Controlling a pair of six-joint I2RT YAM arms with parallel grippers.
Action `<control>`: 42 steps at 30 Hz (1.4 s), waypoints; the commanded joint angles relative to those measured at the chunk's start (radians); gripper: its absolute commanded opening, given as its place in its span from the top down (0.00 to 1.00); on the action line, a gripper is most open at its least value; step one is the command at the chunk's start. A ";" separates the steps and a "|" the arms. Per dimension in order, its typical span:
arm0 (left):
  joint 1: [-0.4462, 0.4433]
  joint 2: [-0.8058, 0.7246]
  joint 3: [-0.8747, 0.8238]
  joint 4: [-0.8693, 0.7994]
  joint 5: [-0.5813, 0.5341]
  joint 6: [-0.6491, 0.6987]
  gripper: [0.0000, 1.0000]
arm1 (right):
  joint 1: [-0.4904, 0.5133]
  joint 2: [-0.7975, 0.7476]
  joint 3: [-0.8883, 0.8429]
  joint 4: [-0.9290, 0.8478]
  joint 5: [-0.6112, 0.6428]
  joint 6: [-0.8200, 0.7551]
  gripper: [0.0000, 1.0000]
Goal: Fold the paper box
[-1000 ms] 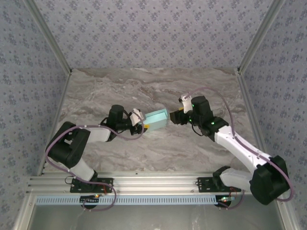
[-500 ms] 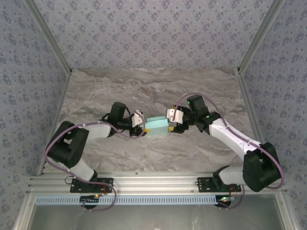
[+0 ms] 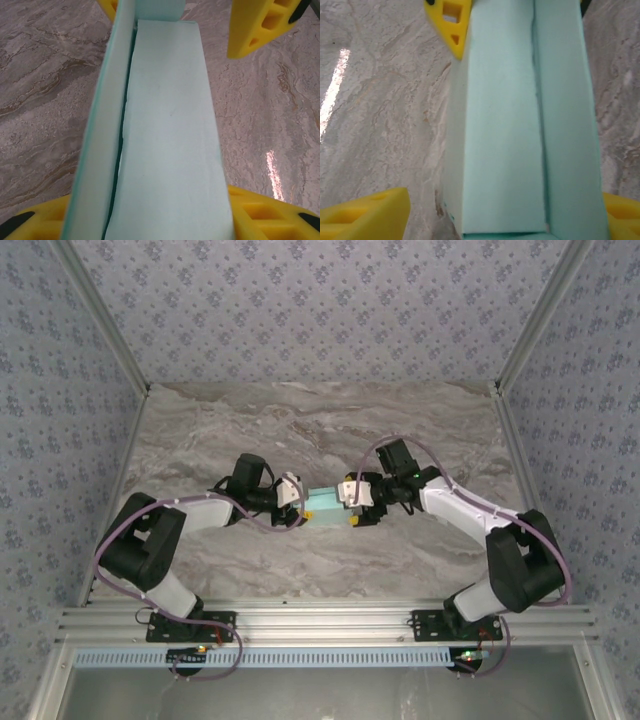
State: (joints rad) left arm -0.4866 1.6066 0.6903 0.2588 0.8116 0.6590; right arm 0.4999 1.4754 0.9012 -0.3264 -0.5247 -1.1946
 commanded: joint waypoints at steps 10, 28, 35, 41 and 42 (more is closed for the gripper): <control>0.002 0.018 0.044 -0.027 -0.012 0.003 0.49 | 0.012 0.030 -0.020 0.027 0.103 -0.051 0.43; 0.030 -0.054 0.013 0.034 -0.014 -0.065 0.37 | -0.003 0.080 -0.009 0.072 0.159 0.019 0.54; 0.070 -0.163 -0.020 0.023 -0.011 -0.099 0.29 | -0.031 0.120 0.034 0.026 0.121 0.081 0.56; 0.079 -0.347 -0.077 0.133 -0.185 -0.401 0.01 | -0.047 0.147 0.096 -0.071 0.078 0.132 0.57; 0.079 -0.390 -0.071 0.109 -0.262 -0.477 0.01 | -0.047 0.155 0.108 -0.097 0.080 0.133 0.57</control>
State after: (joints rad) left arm -0.4122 1.3193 0.6170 0.3172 0.6888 0.4015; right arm 0.4591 1.5913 0.9848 -0.2802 -0.4492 -1.0973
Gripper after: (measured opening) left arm 0.989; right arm 0.437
